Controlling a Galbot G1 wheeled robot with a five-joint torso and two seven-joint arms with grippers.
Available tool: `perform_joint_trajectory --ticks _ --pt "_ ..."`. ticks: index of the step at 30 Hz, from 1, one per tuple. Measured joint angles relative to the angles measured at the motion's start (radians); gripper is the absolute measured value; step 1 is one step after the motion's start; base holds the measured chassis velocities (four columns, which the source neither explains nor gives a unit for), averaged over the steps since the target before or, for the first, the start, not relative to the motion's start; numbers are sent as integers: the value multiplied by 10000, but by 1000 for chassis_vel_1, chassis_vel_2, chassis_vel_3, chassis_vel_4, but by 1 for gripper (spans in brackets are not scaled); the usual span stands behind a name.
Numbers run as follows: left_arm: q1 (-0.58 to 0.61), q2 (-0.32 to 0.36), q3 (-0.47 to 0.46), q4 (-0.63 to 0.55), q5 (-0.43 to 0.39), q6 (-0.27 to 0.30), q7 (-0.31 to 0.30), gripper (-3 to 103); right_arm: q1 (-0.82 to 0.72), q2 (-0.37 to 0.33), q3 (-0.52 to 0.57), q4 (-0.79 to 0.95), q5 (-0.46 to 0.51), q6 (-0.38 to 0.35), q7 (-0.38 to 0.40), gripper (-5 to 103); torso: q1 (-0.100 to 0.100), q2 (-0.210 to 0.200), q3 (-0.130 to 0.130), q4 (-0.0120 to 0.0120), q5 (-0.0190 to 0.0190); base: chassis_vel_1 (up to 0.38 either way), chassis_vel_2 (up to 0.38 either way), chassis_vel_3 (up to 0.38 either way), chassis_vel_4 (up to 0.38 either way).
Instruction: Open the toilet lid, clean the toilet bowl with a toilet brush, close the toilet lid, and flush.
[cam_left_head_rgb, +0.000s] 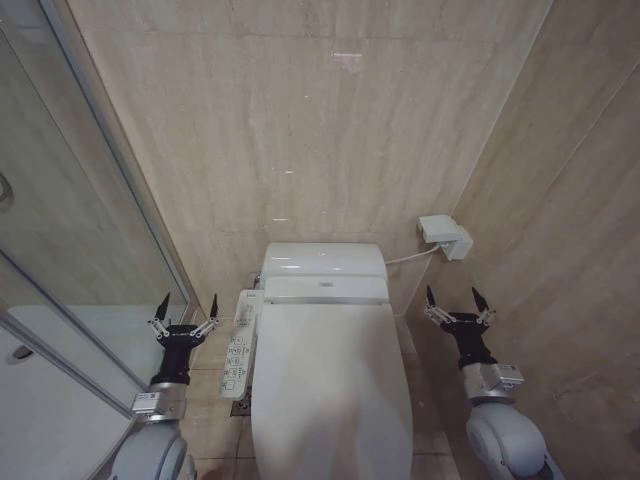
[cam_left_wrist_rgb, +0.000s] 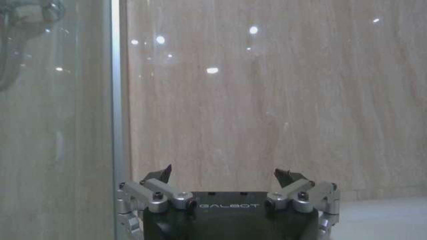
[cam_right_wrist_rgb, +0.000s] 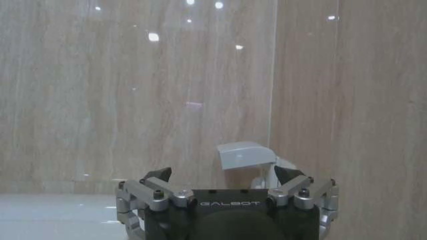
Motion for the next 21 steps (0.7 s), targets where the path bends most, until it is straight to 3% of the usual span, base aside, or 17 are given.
perform_joint_trajectory --ticks 21 --pt "-13 56 45 -95 57 35 6 100 0 0 0 0 0 0 0 100 0 1 0 1 0 -21 17 15 -23"
